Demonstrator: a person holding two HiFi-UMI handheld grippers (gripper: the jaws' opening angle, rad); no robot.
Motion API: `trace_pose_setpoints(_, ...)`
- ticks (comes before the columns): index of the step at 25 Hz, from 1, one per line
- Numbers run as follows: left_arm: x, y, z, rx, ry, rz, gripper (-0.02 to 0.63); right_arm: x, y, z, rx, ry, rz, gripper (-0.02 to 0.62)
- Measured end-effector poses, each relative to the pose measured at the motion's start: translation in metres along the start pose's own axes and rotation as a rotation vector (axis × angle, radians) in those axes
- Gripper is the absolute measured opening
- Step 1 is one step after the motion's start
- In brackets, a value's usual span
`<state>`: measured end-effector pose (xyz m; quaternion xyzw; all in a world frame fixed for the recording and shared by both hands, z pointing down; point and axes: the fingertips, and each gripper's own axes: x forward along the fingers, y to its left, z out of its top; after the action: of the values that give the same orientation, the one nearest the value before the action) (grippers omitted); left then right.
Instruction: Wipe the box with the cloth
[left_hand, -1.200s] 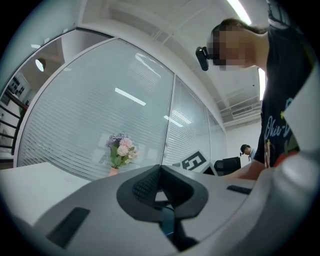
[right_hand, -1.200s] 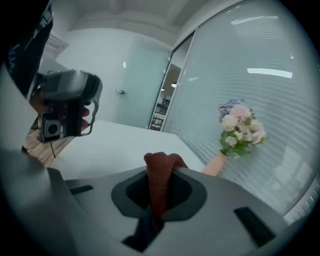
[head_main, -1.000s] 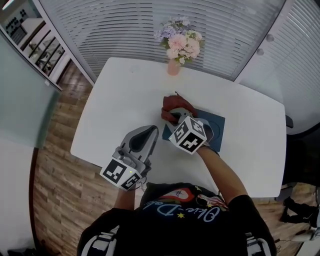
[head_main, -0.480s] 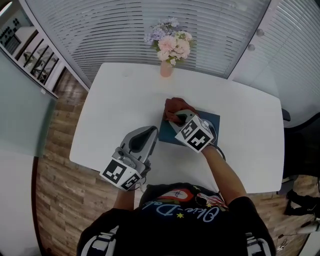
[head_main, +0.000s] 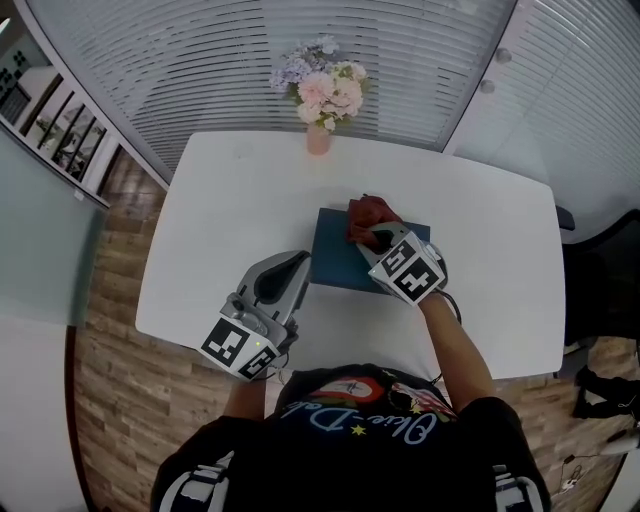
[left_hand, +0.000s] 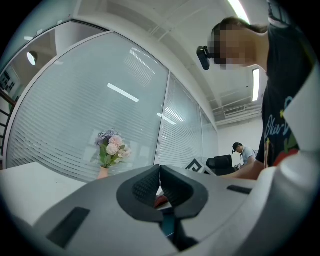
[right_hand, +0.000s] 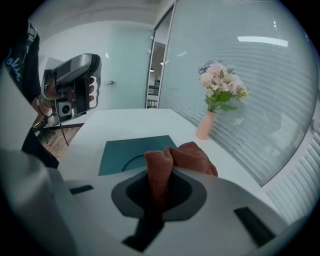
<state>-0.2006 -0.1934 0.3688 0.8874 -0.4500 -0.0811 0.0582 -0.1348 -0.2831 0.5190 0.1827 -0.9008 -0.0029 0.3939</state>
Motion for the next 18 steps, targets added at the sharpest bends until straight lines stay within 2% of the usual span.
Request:
trace_pose_setpoints(6,0.003,-0.003,-0.001,0.002,0.002,-0.011,0.005,-0.015,-0.011,-0.015,0.089,-0.040,0.010,0.028)
trace_pose_setpoints(18,0.002,-0.004,-0.003,-0.001,0.008,0.000,0.003,-0.047,-0.044,-0.055,0.196,-0.028,-0.101,0.027)
